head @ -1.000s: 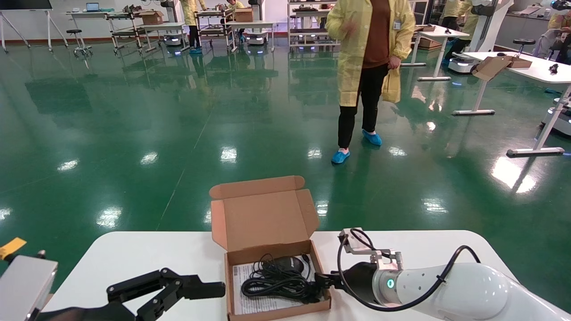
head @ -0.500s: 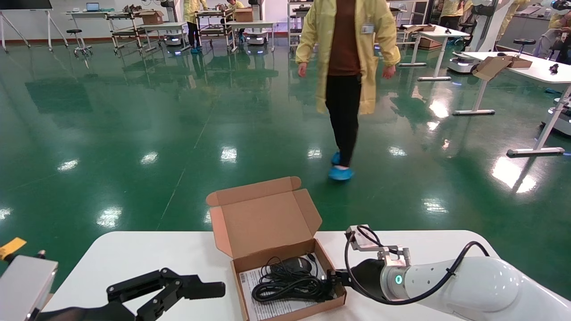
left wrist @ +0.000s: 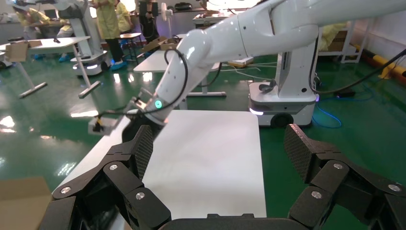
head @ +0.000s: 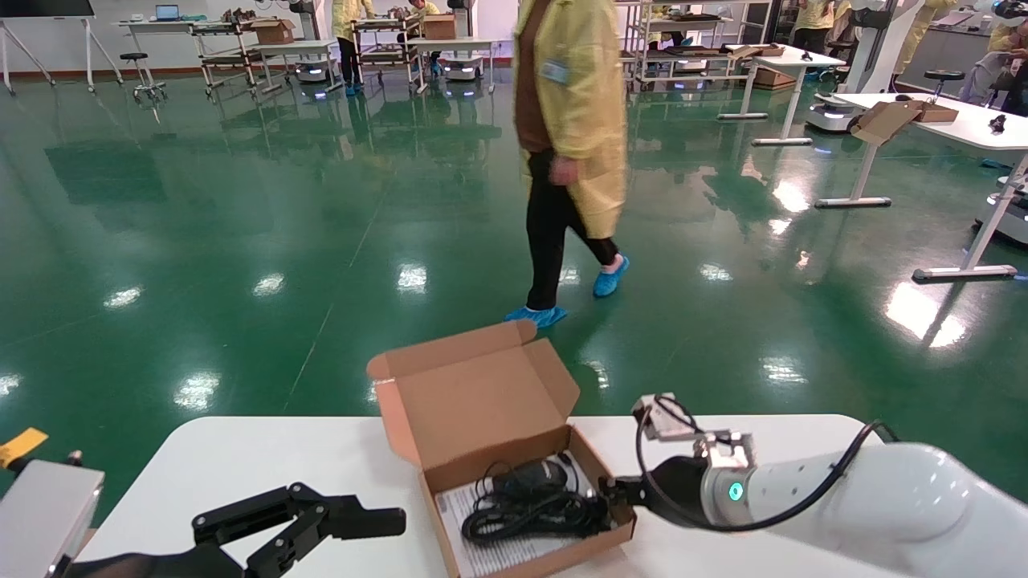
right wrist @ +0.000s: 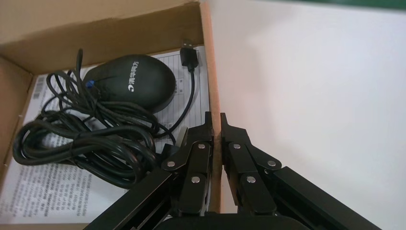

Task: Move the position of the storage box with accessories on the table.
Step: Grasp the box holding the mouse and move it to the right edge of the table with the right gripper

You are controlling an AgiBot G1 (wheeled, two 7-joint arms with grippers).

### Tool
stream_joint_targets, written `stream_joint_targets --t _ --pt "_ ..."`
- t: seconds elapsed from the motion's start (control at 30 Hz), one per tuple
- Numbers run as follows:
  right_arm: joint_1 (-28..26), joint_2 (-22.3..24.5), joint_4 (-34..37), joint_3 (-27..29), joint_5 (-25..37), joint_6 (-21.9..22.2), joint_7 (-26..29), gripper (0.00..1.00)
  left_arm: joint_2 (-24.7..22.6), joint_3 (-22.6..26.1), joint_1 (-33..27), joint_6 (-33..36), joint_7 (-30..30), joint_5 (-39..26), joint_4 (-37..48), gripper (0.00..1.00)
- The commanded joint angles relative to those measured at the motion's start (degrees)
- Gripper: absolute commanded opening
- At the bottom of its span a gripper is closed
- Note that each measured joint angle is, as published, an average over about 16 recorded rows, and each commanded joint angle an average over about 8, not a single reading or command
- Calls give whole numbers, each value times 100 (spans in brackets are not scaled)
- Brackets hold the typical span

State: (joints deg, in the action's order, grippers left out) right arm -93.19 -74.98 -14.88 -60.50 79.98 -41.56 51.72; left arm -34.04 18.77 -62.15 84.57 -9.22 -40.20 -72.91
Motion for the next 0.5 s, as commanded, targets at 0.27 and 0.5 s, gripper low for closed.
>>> stream_joint_targets --t 0.27,0.5 --pt "-566 292 62 59 -62 -470 -174 0 0 1 0 0 1 1 0 100" --pt "-1129 610 280 65 -14 -738 -325 0 1 2 -1 -1 1 1 0 100"
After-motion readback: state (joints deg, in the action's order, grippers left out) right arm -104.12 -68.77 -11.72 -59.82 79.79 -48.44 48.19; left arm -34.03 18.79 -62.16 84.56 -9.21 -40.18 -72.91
